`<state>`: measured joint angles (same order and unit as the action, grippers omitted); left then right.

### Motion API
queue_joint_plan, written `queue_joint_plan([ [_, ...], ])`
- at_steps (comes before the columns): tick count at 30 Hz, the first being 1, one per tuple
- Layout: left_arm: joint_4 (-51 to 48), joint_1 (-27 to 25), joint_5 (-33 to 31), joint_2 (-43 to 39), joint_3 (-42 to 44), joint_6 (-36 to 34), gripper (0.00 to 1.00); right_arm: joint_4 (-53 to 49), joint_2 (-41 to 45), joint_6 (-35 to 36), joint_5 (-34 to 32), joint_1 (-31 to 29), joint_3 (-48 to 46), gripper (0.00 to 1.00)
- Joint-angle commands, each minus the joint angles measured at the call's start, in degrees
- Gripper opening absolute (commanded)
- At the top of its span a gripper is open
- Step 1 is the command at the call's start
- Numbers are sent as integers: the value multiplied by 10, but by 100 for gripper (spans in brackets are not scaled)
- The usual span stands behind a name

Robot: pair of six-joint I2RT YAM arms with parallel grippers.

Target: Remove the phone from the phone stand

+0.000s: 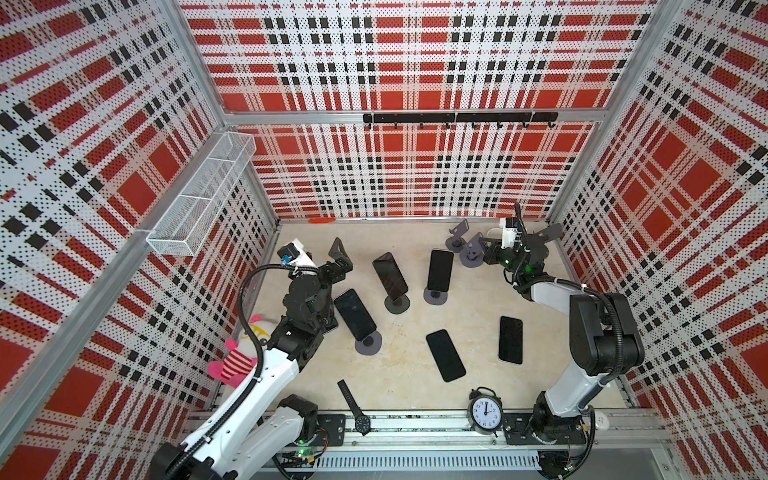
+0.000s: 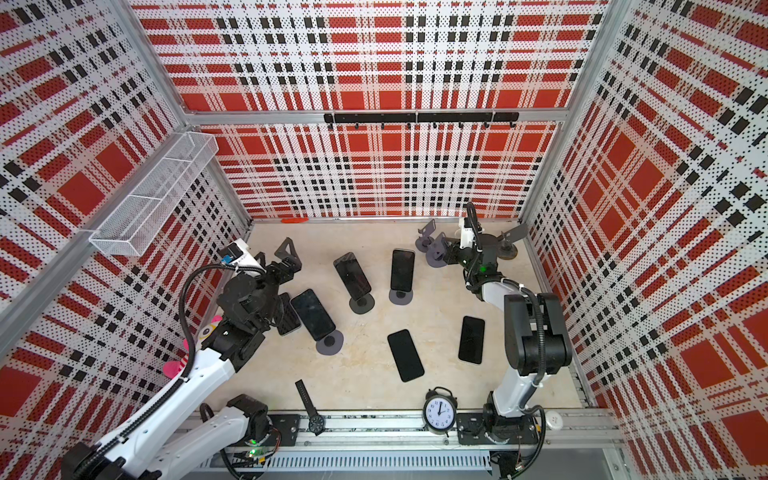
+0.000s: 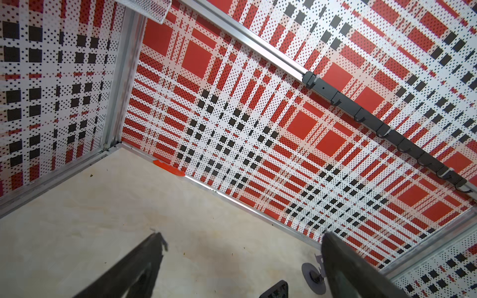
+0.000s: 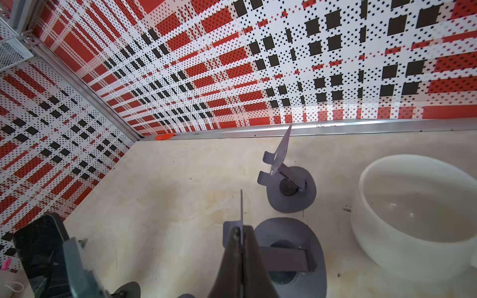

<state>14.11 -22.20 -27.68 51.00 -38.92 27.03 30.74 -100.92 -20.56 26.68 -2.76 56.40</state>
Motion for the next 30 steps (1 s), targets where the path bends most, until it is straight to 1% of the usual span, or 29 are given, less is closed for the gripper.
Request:
queue_joint_plan([
  [1, -12, 3, -11, -10, 8, 3, 98, -1, -28, 8, 4, 5, 36, 0],
  [5, -15, 3, -9, -13, 8, 6, 98, -13, -51, 10, -2, 7, 57, 0],
  [11, -24, 3, -10, -22, 8, 6, 98, -53, -86, 31, 2, 16, 84, 0],
  [21, -24, 3, -7, -15, 1, 8, 98, -54, -120, 23, 21, 28, 106, 1],
  [24, -24, 3, -5, -9, -3, 9, 98, -63, -123, 17, 23, 28, 113, 7],
  [29, -17, 3, 3, 1, -8, 12, 98, -64, -126, 17, 26, 28, 111, 22],
  [30, -16, 3, 4, 3, -9, 12, 98, -65, -126, 17, 27, 28, 112, 24],
])
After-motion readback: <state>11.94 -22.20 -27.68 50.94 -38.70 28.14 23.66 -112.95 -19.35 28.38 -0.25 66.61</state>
